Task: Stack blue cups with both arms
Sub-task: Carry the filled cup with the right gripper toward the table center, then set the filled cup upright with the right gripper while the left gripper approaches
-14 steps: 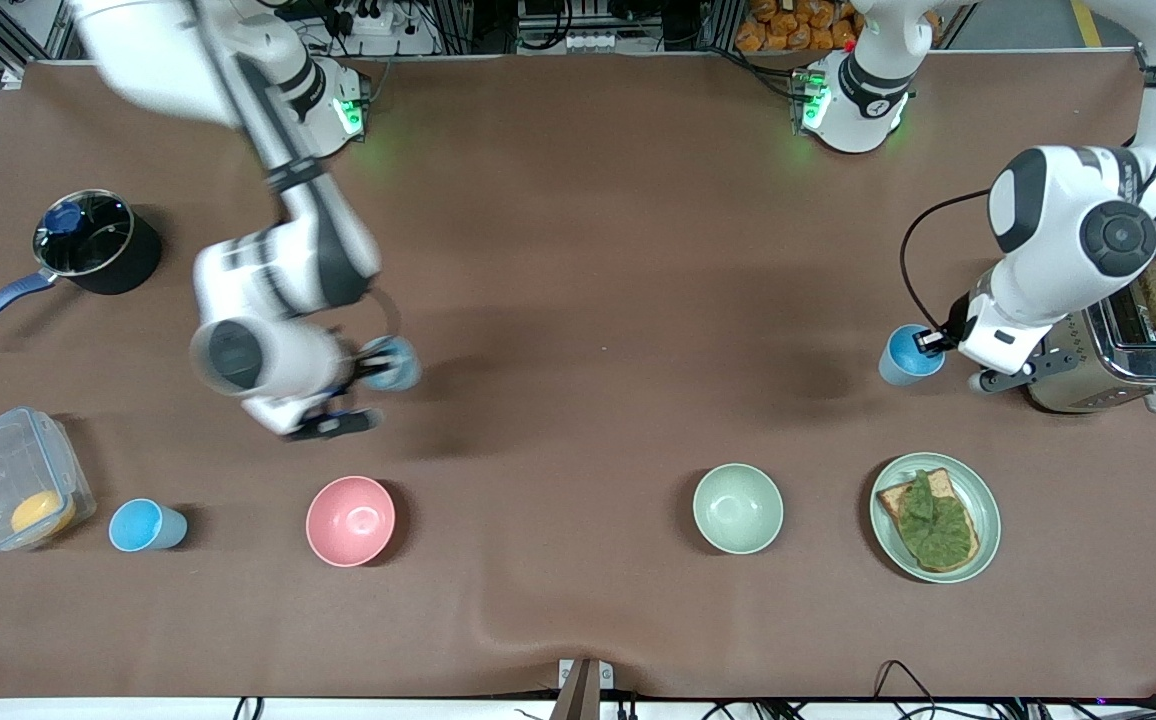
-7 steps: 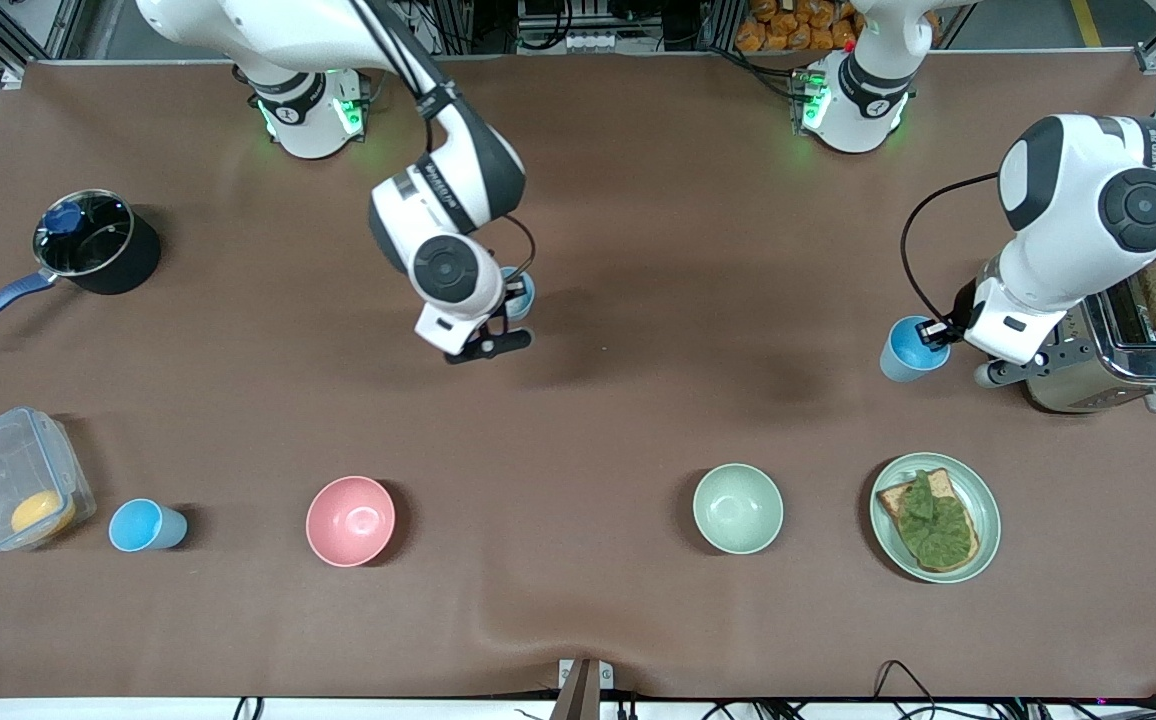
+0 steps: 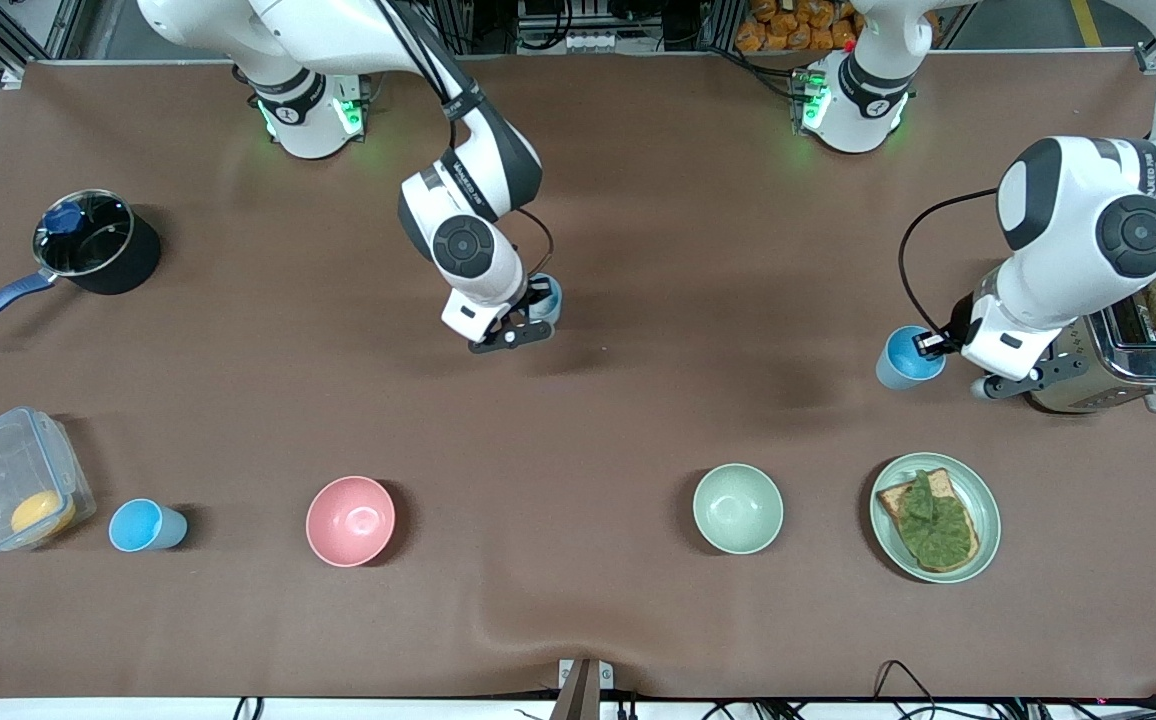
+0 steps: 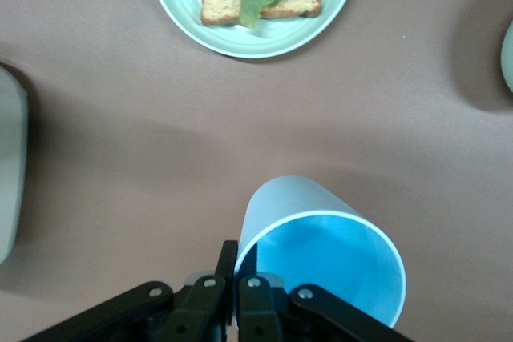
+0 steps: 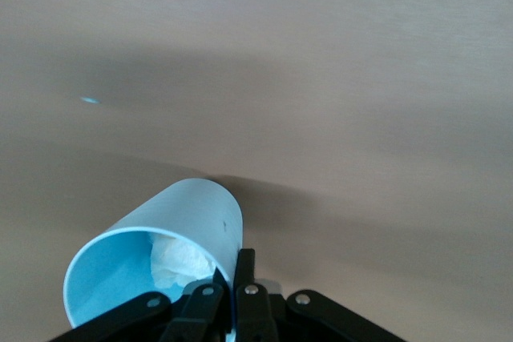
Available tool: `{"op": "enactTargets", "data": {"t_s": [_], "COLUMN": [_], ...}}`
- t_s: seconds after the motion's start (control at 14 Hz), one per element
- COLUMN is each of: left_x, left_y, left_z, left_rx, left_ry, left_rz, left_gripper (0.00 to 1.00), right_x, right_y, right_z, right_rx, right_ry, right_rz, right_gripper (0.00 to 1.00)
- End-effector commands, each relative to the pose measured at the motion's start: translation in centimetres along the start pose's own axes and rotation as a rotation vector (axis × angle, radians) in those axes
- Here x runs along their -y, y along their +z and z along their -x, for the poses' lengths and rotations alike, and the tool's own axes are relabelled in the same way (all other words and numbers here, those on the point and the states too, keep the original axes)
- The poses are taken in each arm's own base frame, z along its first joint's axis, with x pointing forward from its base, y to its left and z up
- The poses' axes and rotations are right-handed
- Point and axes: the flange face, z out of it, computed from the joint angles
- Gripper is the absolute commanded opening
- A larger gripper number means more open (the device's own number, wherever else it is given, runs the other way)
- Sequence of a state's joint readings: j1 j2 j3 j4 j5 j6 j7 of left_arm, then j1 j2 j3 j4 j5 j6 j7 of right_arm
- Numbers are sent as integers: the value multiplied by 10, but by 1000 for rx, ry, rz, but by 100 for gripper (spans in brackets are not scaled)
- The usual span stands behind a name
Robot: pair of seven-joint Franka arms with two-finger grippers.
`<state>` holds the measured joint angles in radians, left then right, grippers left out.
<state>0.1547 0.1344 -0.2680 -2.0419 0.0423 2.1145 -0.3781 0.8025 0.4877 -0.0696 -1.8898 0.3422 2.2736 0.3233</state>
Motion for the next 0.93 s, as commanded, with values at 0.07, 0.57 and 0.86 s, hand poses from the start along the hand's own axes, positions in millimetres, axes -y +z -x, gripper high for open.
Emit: {"op": "enactTargets", "data": {"t_s": [0.07, 0.57, 0.86], "left_x": [-54, -170, -182], "left_y": [-9, -21, -20], "left_z": [21, 104, 127], "left_rx": [0, -6, 20], "left_ry": [11, -32, -45], "left_rz": [15, 26, 42], "left_gripper": [0, 0, 0], "right_x": [16, 28, 5], "right_y": [14, 0, -82], "right_z": [6, 6, -15], "right_rx": [-14, 2, 92], "right_ry": [26, 21, 49], "right_rz": [-18, -18, 4], "right_gripper": [0, 100, 100]}}
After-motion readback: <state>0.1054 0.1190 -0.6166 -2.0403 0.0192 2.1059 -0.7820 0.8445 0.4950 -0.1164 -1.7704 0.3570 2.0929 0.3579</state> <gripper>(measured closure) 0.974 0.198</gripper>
